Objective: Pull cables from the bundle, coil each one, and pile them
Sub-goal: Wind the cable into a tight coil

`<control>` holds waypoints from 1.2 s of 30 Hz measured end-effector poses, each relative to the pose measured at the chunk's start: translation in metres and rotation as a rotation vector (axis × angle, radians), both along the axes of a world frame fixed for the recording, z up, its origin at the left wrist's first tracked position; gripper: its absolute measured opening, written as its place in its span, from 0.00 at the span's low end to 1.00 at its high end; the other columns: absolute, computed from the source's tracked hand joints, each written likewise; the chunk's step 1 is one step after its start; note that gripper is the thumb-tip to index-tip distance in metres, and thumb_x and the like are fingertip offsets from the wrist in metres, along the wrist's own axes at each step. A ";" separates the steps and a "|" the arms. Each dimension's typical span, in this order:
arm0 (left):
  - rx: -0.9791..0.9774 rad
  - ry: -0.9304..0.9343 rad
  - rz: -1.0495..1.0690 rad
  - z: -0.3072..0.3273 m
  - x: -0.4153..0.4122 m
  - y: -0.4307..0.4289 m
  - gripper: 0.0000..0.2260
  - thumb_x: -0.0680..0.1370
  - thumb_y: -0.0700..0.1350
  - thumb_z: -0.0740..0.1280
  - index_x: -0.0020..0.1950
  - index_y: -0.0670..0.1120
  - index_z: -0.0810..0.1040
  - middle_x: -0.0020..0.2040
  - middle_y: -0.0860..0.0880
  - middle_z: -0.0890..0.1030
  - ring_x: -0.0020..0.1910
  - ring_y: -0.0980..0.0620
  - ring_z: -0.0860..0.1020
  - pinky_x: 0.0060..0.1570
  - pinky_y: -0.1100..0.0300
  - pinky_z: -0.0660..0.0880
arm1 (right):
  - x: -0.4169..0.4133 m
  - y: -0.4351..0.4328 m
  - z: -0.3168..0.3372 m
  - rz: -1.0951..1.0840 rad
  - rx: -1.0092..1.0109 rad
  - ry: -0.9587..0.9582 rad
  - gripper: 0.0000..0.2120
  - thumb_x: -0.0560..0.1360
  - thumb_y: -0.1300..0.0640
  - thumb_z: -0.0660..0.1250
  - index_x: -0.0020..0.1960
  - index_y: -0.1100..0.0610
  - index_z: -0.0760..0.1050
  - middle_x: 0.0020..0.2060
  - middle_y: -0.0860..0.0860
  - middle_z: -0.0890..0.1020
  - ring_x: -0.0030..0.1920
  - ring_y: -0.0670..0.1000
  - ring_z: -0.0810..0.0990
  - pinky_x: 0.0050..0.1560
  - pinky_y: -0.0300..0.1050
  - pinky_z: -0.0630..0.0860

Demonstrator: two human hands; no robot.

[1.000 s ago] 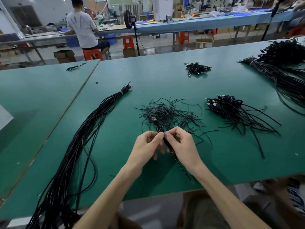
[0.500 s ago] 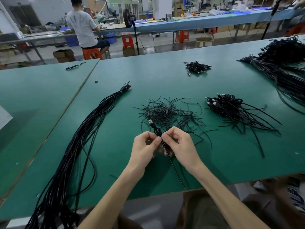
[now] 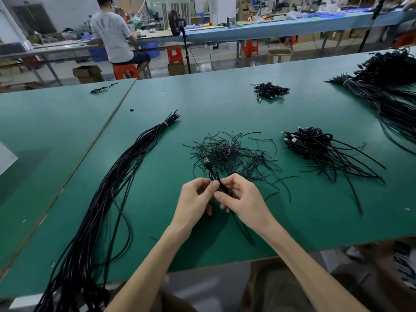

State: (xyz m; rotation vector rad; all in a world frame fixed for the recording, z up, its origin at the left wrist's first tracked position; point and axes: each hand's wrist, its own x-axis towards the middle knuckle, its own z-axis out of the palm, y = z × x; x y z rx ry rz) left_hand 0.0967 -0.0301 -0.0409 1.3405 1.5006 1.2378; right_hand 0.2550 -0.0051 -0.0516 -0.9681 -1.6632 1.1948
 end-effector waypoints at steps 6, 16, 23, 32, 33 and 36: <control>0.014 -0.008 -0.055 0.001 -0.002 0.000 0.13 0.83 0.49 0.67 0.46 0.41 0.83 0.33 0.44 0.83 0.27 0.46 0.75 0.29 0.55 0.73 | -0.002 0.000 -0.003 0.003 0.068 -0.060 0.05 0.82 0.60 0.67 0.58 0.55 0.79 0.36 0.54 0.85 0.33 0.56 0.83 0.38 0.53 0.83; 0.064 0.002 0.107 -0.006 0.005 -0.001 0.15 0.81 0.46 0.71 0.36 0.41 0.78 0.29 0.49 0.79 0.25 0.52 0.73 0.26 0.60 0.69 | -0.006 -0.005 -0.003 -0.018 0.155 -0.143 0.10 0.86 0.59 0.59 0.58 0.57 0.79 0.34 0.47 0.84 0.31 0.48 0.83 0.35 0.38 0.79; 0.086 -0.102 0.113 -0.007 0.008 -0.003 0.14 0.82 0.43 0.70 0.38 0.40 0.75 0.28 0.48 0.78 0.25 0.53 0.74 0.29 0.62 0.71 | -0.007 -0.006 0.001 0.013 0.138 -0.122 0.09 0.86 0.58 0.59 0.56 0.57 0.78 0.31 0.48 0.82 0.28 0.48 0.82 0.31 0.39 0.77; 0.066 -0.266 -0.070 -0.002 0.000 -0.007 0.13 0.81 0.49 0.69 0.45 0.39 0.80 0.32 0.43 0.80 0.30 0.50 0.76 0.30 0.64 0.69 | -0.006 -0.009 0.006 0.039 0.011 0.031 0.04 0.87 0.57 0.56 0.56 0.53 0.69 0.32 0.55 0.82 0.25 0.56 0.79 0.26 0.48 0.73; 0.059 -0.256 -0.086 -0.002 -0.001 -0.007 0.14 0.81 0.49 0.69 0.46 0.38 0.80 0.33 0.44 0.80 0.31 0.51 0.75 0.29 0.64 0.67 | -0.005 -0.009 0.007 0.045 0.003 0.054 0.04 0.87 0.57 0.56 0.55 0.54 0.69 0.33 0.56 0.82 0.25 0.57 0.78 0.25 0.49 0.72; 0.037 -0.225 -0.137 -0.001 -0.006 -0.006 0.12 0.82 0.48 0.68 0.45 0.40 0.81 0.34 0.45 0.80 0.33 0.53 0.75 0.31 0.63 0.67 | -0.004 -0.009 0.009 0.065 0.008 0.095 0.04 0.87 0.57 0.56 0.55 0.53 0.70 0.34 0.58 0.81 0.25 0.58 0.78 0.25 0.49 0.71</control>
